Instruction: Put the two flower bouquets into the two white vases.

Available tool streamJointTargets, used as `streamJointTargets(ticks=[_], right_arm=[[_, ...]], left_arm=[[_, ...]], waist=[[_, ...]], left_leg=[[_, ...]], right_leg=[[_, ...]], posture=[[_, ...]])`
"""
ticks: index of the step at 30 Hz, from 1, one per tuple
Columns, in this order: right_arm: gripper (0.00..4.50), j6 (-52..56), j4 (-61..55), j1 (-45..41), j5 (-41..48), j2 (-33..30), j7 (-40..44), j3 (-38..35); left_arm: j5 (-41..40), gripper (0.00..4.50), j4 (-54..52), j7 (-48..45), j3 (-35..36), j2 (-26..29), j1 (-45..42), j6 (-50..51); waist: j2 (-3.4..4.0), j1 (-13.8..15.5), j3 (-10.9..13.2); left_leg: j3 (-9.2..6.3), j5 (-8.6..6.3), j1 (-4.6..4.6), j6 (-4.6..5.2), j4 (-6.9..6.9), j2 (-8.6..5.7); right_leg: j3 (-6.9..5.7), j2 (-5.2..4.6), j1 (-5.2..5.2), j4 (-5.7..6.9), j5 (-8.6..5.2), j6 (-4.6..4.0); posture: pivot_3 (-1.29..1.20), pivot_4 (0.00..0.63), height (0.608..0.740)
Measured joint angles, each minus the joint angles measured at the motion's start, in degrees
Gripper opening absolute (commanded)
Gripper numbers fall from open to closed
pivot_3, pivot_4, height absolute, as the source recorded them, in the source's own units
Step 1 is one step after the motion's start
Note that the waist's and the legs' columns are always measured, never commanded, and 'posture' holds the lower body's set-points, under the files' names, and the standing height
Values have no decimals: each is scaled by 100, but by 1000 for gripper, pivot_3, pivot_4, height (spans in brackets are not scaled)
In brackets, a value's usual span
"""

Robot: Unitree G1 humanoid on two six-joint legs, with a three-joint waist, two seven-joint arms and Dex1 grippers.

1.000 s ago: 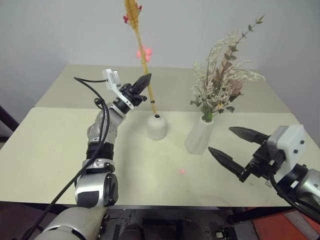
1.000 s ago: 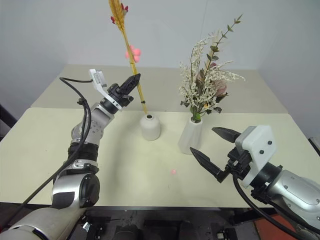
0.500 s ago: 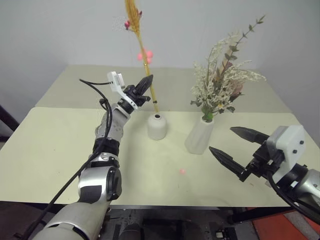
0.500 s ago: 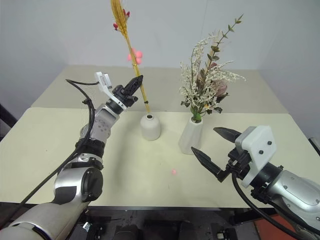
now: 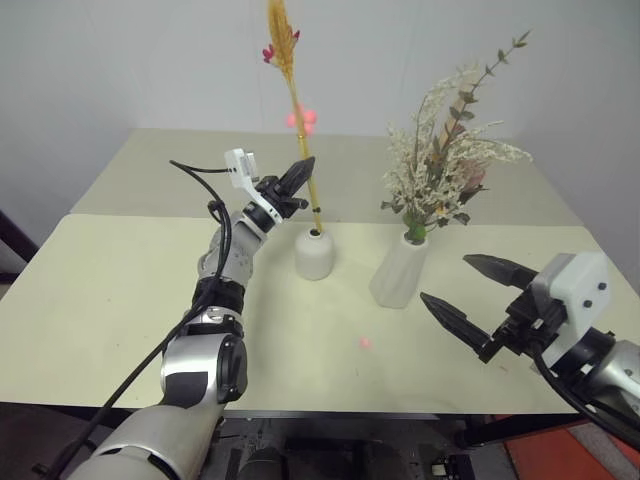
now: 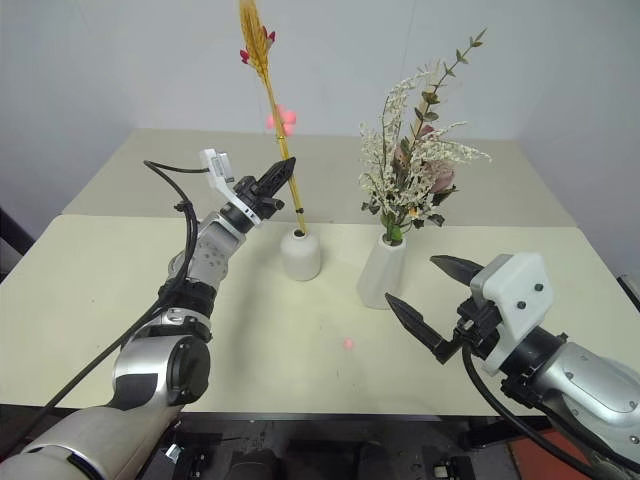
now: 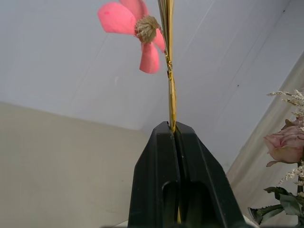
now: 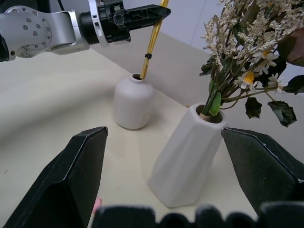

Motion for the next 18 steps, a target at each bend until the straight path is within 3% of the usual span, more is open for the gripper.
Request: streamJointTargets(ticks=[18], right_arm=[[4500, -2, 10, -11, -166, 76, 87, 129]], left_arm=[[253, 29, -10, -22, -212, 63, 113, -32]], waist=[[0, 1, 0]], left_leg=[[-1, 0, 0, 0, 0, 0]], right_leg=[[0, 0, 0, -1, 0, 0]], posture=[[0, 150, 740]])
